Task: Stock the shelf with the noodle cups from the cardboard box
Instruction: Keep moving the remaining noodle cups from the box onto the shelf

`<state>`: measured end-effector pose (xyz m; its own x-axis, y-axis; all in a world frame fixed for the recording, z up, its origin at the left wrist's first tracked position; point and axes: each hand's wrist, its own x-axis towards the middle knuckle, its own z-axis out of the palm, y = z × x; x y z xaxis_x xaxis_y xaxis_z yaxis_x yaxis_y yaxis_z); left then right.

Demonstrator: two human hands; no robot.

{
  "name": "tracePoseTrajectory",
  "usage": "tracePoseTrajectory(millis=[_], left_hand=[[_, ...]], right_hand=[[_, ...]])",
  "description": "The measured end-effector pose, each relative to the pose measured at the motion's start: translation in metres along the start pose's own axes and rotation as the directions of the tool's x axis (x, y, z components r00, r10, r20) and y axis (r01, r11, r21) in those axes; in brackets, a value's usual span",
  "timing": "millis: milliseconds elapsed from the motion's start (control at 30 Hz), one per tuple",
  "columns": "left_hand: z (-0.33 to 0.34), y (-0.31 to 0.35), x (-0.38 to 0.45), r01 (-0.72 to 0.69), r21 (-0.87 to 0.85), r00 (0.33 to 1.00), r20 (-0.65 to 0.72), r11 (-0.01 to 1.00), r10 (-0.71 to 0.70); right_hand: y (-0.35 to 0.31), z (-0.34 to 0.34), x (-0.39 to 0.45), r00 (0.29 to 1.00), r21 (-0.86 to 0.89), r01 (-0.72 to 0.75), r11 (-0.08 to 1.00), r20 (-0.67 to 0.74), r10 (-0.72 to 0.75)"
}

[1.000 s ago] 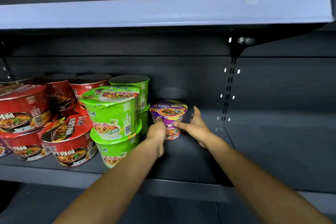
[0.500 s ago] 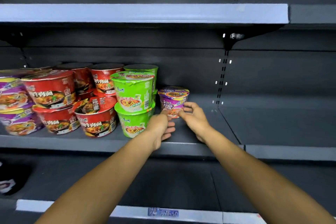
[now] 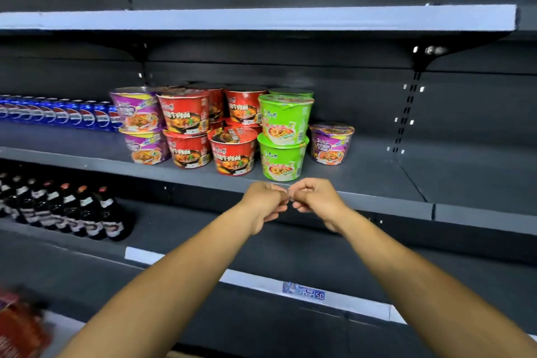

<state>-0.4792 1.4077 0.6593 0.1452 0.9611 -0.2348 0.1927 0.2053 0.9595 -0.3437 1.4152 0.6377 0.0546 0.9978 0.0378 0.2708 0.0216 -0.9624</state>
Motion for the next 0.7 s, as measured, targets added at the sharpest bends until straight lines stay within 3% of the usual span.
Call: tracePoseTrajectory(millis=[367, 700], left_hand=[[-0.062, -0.052, -0.033, 0.06, 0.072, 0.989, -0.137, 0.996, -0.049], [-0.062, -0.118, -0.031, 0.2, 0.097, 0.973, -0.139, 0.975, -0.186]], right_hand=[[0.015, 0.055, -0.03, 0.982, -0.016, -0.092, 0.996, 0.165, 0.093], [0.078, 0.073, -0.049, 0.937, -0.118, -0.241, 0.963, 0.23, 0.263]])
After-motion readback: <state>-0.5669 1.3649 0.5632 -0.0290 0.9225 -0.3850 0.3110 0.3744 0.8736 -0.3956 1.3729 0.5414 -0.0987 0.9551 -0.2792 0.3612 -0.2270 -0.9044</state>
